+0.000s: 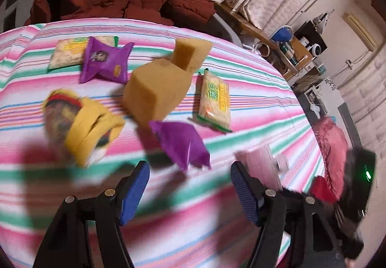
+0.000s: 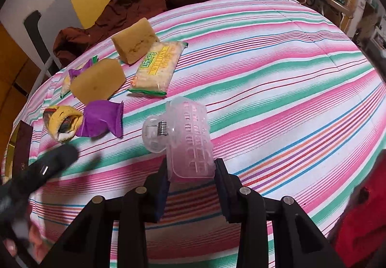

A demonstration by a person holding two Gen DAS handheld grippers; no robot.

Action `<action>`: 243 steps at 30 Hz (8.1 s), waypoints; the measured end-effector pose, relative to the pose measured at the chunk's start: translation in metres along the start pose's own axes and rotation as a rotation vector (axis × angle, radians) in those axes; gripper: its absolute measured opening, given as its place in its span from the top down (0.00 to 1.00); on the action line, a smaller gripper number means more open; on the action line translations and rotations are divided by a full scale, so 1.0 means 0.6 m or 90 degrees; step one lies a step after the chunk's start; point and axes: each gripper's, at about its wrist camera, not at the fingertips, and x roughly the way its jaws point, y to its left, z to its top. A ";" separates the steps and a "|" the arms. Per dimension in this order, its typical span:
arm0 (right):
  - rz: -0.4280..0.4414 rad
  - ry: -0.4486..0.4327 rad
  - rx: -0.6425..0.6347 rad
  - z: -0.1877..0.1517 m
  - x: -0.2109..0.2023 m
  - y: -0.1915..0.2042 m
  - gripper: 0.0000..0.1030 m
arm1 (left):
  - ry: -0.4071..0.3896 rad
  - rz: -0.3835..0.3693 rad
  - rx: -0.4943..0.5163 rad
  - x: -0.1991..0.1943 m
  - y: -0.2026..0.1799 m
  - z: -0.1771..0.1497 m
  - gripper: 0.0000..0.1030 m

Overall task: Organize objects
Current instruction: 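Grasp the pink translucent hair roller with the right gripper, then grasp the purple wrapped packet with the left gripper while the right holds the roller, then carry both into the tray and open both grippers to release them, then withdraw both grippers from the tray toward the remaining items, then grasp the WEIDAN cracker pack with the right gripper while the left approaches the knitted pouch, then grasp the yellow knitted pouch with the left gripper while the right holds the cracker pack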

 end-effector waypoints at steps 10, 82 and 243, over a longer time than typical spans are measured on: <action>0.016 0.006 0.018 0.008 0.006 -0.009 0.65 | -0.014 -0.021 -0.076 0.045 0.027 0.022 0.60; 0.320 -0.144 -0.340 -0.143 -0.087 0.442 0.66 | -0.357 -0.016 -0.181 -0.462 0.431 -0.224 0.68; -0.101 -0.194 -0.045 0.053 0.084 0.092 0.52 | -0.118 0.092 0.083 -0.031 0.132 0.015 0.55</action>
